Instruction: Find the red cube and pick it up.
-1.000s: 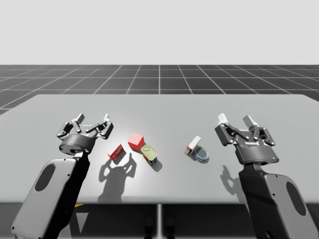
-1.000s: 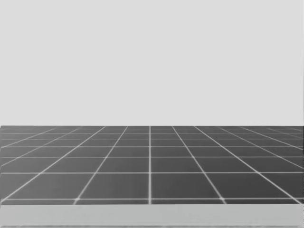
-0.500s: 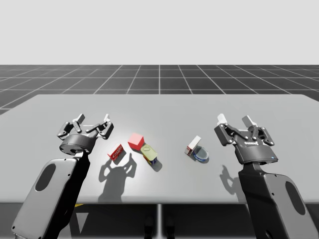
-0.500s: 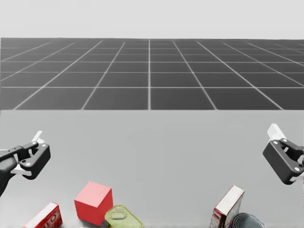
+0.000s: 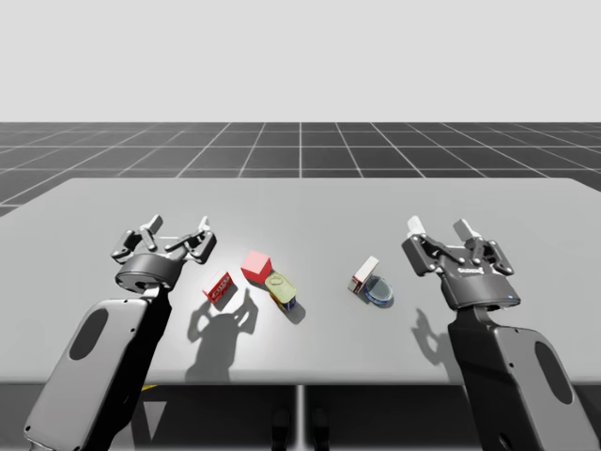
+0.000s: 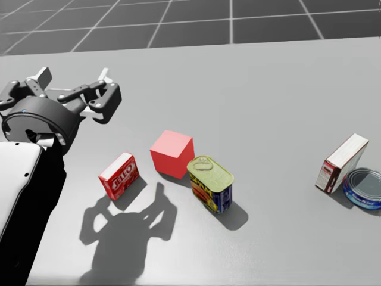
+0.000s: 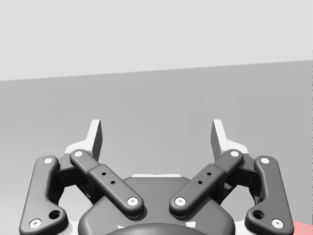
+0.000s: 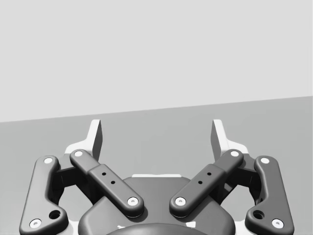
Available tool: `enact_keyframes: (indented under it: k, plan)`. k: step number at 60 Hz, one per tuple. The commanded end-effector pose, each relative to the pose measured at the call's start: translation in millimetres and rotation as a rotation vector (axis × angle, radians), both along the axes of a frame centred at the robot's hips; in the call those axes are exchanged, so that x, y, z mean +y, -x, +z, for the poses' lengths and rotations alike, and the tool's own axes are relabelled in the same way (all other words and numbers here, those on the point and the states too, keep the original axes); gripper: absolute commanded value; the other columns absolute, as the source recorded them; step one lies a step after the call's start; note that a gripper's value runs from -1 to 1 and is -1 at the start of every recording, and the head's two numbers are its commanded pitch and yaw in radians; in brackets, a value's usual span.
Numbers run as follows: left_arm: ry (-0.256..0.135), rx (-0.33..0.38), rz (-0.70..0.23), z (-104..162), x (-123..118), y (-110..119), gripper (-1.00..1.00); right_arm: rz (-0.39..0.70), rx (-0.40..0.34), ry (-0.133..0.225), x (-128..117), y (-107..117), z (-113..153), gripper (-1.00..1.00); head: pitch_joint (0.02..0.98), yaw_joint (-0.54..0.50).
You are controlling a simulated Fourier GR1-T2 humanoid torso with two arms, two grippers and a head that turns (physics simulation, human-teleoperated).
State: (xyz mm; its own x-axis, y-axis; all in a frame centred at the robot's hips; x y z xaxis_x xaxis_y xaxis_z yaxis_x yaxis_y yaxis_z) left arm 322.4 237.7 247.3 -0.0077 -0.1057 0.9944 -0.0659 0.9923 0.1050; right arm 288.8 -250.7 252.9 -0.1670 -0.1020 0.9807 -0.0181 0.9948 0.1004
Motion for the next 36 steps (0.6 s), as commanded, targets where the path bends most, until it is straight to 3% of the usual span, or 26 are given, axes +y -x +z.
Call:
enact_keyframes:
  k: [1,14,18,21,29,36]
  plan:
    - [-0.006,0.004,-0.009,-1,-2,0,-1.00,0.004,0.006,0.004,2,0,-1,-1.00,0.787,0.19]
    - [0.009,0.022,-0.058,1,-9,4,-1.00,0.004,0.010,0.004,4,-1,-3,-1.00,0.801,0.21]
    - [-0.018,0.032,-0.092,3,-15,8,-1.00,0.004,0.011,0.005,4,-1,-3,-1.00,0.805,0.21]
    - [0.000,0.038,-0.101,5,-18,11,-1.00,0.003,0.011,0.006,3,-1,-3,-1.00,0.808,0.20]
    - [0.036,0.094,-0.190,20,-29,38,-1.00,0.000,0.011,0.005,3,-1,-4,-1.00,0.808,0.20]
    - [0.034,0.161,-0.246,21,-38,59,-1.00,-0.001,0.012,0.009,3,-2,-4,-1.00,0.804,0.20]
